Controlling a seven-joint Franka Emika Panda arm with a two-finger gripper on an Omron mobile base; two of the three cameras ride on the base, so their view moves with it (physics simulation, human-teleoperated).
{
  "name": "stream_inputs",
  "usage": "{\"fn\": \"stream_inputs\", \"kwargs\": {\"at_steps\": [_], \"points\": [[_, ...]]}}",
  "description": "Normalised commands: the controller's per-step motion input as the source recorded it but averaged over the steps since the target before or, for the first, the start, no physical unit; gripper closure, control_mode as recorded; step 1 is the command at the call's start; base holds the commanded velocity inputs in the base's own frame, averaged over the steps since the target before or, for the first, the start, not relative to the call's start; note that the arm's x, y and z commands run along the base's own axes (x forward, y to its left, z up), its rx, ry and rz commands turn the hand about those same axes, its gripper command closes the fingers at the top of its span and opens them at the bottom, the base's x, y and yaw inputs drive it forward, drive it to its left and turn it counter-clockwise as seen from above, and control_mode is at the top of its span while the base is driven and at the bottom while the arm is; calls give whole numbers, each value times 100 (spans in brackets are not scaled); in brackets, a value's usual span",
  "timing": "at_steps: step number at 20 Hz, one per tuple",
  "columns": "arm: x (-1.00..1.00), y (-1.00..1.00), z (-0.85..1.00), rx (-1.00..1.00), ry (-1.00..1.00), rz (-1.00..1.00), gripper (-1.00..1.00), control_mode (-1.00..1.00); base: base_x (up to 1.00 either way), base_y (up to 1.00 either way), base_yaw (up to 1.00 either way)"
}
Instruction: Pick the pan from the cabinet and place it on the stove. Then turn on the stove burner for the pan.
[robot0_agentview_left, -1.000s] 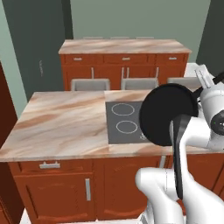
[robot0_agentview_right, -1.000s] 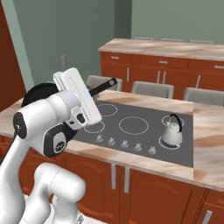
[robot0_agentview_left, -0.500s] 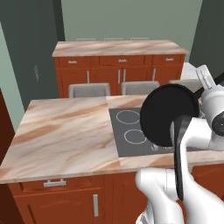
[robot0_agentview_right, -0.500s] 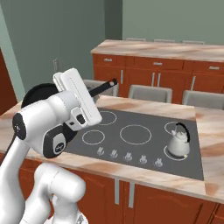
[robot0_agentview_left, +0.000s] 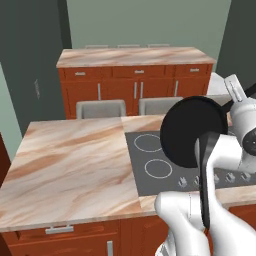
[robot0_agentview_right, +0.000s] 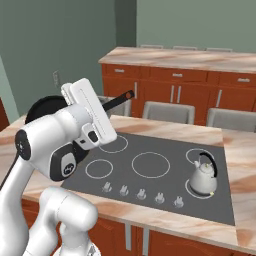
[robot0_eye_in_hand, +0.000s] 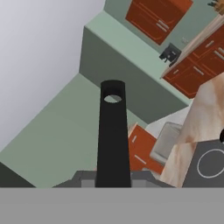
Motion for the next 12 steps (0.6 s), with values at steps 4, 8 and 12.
{"fn": "stream_inputs", "kwargs": {"at_steps": [4, 8, 12], "points": [[0, 0, 0, 0, 0, 0, 100, 100, 23, 0, -1], [0, 0, 0, 0, 0, 0, 100, 100, 14, -2, 0], [9, -8, -4, 3, 4, 0, 100, -100, 4, -10, 0]]}}
